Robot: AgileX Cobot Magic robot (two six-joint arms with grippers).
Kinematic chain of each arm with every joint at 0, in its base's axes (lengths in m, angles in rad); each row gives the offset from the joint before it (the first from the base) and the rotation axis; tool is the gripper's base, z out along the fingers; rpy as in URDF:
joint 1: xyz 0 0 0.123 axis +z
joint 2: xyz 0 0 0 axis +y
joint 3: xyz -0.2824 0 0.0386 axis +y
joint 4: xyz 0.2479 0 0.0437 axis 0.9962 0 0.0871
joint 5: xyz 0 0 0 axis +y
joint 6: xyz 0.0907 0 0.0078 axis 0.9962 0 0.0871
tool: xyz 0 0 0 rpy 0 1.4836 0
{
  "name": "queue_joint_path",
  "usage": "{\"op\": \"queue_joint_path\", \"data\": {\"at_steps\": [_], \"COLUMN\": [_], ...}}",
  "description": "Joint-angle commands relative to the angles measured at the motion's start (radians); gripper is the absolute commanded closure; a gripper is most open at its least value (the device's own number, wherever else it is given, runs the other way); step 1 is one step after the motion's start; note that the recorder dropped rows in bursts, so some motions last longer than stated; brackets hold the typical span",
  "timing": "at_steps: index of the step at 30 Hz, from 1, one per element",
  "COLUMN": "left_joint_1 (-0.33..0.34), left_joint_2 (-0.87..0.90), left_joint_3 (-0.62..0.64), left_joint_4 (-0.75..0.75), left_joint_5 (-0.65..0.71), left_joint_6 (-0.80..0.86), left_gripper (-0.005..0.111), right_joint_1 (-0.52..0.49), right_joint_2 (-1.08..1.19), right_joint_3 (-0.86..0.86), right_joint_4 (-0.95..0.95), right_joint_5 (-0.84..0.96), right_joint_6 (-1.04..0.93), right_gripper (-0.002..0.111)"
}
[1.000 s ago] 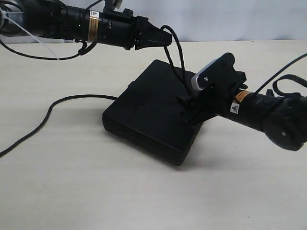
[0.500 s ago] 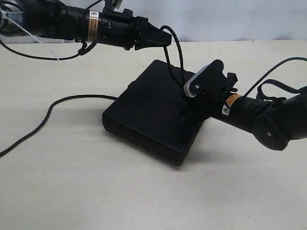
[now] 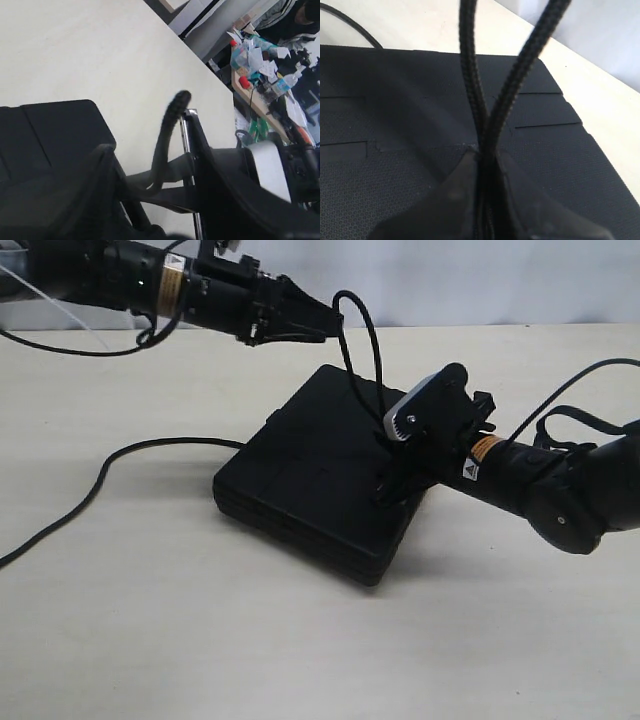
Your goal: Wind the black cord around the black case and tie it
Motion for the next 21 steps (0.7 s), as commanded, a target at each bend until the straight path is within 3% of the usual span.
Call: {"op": "queue_joint_path", "data": {"at_steps": [1,6,10,13,19,21], "left_joint_1": [0.119,0.244,0.274,0.276,0.267,0.253], "left_joint_2": [-0.015,-0.038,-0.056,-0.074,-0.135,-0.167], "left_joint_3": [-0.035,-0.027,-0.017,-0.017,-0.017,-0.017], "left_joint_4": [0.013,0.013,0.013,0.013,0.013,0.013], "left_joint_5": [-0.059,-0.059,-0.059,-0.059,-0.059,-0.045], "left_joint_6": [-0.13,-0.138,-0.133,-0.038,0.241,0.304], "left_gripper": [0.059,0.06,0.062,0.073,0.107,0.107], "right_joint_1": [0.001,0.001,0.001,0.001,0.001,0.001], "right_joint_2": [0.0,0.0,0.0,0.0,0.0,0.0], "right_joint_3": [-0.003,-0.003,-0.003,-0.003,-0.003,-0.003], "right_joint_4": [-0.004,-0.004,-0.004,-0.004,-0.004,-0.004], "right_joint_5": [-0.02,-0.02,-0.02,-0.02,-0.017,-0.017], "right_joint_6": [0.009,0.011,0.011,0.011,0.011,0.011], "right_gripper": [0.104,0.104,0.104,0.104,0.104,0.104]}}
